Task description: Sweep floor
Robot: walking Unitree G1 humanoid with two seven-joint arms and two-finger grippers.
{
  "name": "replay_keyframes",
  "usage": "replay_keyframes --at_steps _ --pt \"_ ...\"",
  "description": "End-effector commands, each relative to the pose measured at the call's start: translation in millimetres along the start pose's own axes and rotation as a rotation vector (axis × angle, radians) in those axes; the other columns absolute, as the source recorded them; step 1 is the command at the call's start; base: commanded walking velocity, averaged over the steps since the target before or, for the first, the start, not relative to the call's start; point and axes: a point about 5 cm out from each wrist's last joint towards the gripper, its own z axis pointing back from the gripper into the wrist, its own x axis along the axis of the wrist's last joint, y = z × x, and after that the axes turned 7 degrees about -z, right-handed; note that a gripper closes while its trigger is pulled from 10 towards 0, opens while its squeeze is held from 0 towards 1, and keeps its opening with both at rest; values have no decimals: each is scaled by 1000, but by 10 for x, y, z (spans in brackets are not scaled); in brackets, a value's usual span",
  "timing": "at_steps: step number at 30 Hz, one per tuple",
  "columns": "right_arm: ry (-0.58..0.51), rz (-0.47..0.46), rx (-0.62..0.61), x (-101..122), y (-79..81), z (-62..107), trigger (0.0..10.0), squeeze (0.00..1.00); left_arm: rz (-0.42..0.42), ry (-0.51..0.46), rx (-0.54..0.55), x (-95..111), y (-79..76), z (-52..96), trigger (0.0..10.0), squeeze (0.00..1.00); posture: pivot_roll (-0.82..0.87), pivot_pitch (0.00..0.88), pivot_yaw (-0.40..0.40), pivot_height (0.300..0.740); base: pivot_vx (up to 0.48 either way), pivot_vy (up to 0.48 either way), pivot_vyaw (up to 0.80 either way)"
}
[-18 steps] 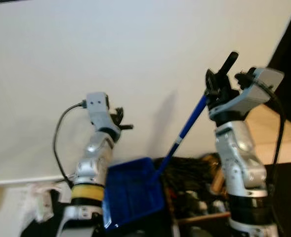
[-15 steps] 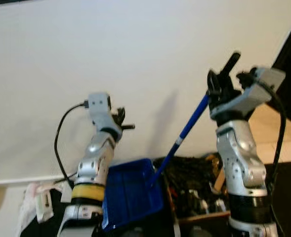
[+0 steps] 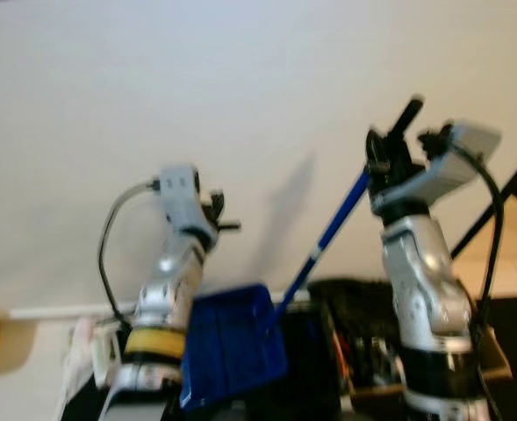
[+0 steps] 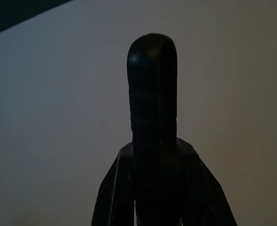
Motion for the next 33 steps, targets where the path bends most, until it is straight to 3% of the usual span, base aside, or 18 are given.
replay_keyframes --at_steps 1,33 --pt "-17 -61 11 31 48 -2 10000 0 -13 -29 -17 70 -31 -14 10000 0 48 23 40 740 0 311 0" --pt "-8 -67 14 17 49 14 10000 0 -7 -23 -17 51 -40 2 10000 0 47 31 39 740 0 301 0"
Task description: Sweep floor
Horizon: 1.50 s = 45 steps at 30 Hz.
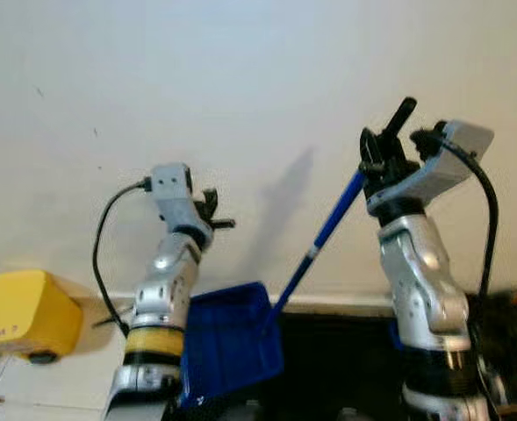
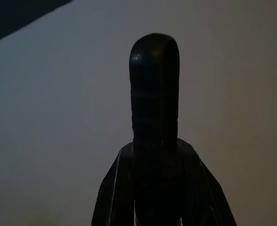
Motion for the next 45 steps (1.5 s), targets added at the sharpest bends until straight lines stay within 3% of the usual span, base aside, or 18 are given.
replay_keyframes --at_steps 1,15,23,45 --pt "-21 -54 23 40 80 -4 10000 0 -3 -23 -9 53 -15 -2 10000 0 46 32 39 740 0 240 0" --pt "-14 -47 21 25 68 1 10000 0 -25 -14 -21 25 -45 0 10000 0 45 36 38 740 0 0 0" --pt "-12 14 3 10 -34 2 10000 0 -35 -9 -21 9 -33 1 10000 0 42 34 40 740 0 0 0" --pt "-4 22 12 1 -45 -4 10000 0 -17 -13 14 4 8 -11 10000 0 40 29 31 740 260 -292 0"
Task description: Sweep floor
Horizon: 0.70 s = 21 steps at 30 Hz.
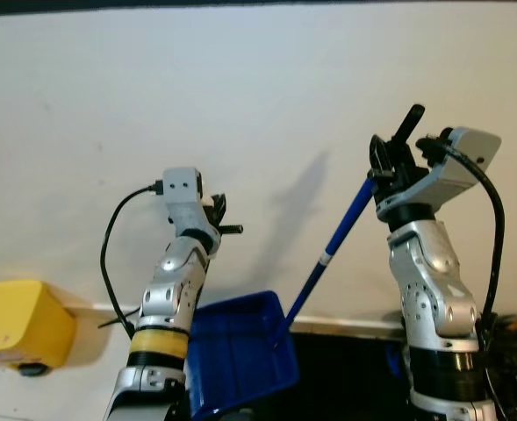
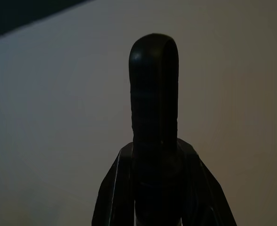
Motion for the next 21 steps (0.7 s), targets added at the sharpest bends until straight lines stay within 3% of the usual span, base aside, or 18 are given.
replay_keyframes --at_steps 1,4,5,6,13,14,18,21 --pt "-16 -40 17 15 45 -9 10000 0 -12 -21 7 40 7 -9 10000 0 41 31 32 740 0 0 0" --pt "-5 9 25 -5 14 -2 10000 0 -15 -20 8 36 14 -5 10000 0 41 34 32 740 0 0 0" --pt "15 104 40 -45 -46 18 10000 0 -15 -18 10 30 20 1 10000 0 40 38 33 740 0 0 0" --pt "26 133 39 -70 -89 31 10000 0 -13 -17 10 26 22 5 10000 0 41 40 33 740 0 0 0" --pt "58 174 10 -114 -252 75 10000 0 -13 -14 10 20 20 11 10000 0 42 44 32 740 0 0 0" --pt "82 237 39 -120 -290 99 10000 0 -12 -13 10 17 22 16 10000 0 42 47 34 740 0 0 0" --pt "111 334 86 -145 -334 141 10000 0 -15 -11 13 12 31 24 10000 0 43 50 34 740 0 0 0" --pt "105 347 60 -145 -395 155 10000 0 -17 -12 15 12 39 28 10000 0 44 52 35 740 0 0 0"
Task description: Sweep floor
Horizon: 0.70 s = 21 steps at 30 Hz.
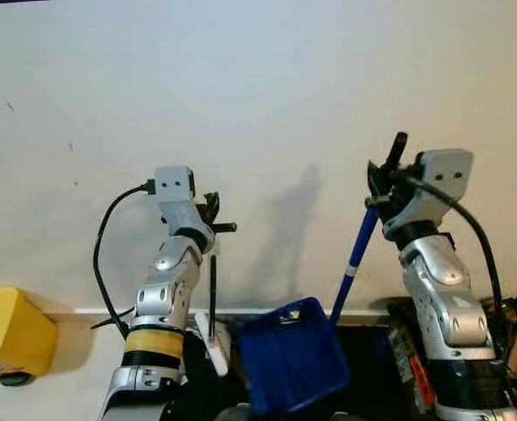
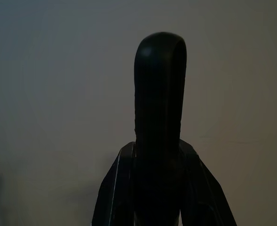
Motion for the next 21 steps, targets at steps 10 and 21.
replay_keyframes --at_steps 10,21 --pt "23 -36 -174 -344 -206 103 10000 0 -97 -19 48 83 346 129 10000 0 86 119 85 740 0 0 0" --pt "65 -25 -250 -670 -110 55 10000 0 -199 4 60 188 777 357 10000 0 197 177 157 740 0 0 0"
